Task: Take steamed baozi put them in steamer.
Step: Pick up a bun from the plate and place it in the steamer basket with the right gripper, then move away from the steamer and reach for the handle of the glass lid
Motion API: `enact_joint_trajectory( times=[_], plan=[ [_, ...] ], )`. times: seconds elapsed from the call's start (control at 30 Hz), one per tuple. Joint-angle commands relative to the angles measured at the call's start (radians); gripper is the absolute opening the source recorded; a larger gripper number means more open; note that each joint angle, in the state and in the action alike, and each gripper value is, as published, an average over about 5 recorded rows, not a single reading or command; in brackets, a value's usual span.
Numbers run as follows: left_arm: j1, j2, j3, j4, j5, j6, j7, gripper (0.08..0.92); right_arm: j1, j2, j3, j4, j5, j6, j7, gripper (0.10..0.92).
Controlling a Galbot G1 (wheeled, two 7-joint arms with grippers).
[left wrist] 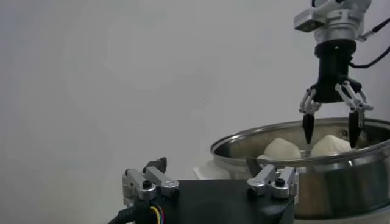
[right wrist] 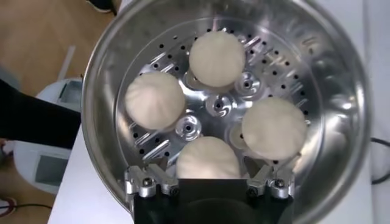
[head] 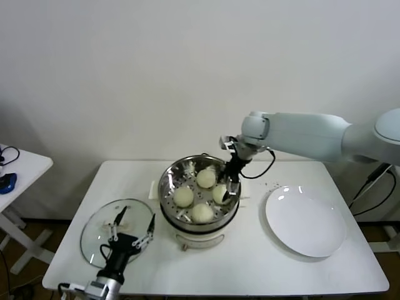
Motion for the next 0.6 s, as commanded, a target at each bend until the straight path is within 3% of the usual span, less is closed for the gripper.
enact_joint_trajectory(
  times=[0.03, 0.6],
  plan=[
    [-0.002, 0.003, -0.004, 0.002, 0.001, 0.003, -0.003, 0.823, 0.021, -0.043, 0.069, 0.007, -0.030, 0.006, -0.003, 0.823],
    [-0.016, 0.014, -0.019, -0.004, 0.076, 0.021, -0.062, 0.823, -0.189, -0.456, 0.555, 0.222, -0.294, 0.096, 0.126, 0.823]
  ],
)
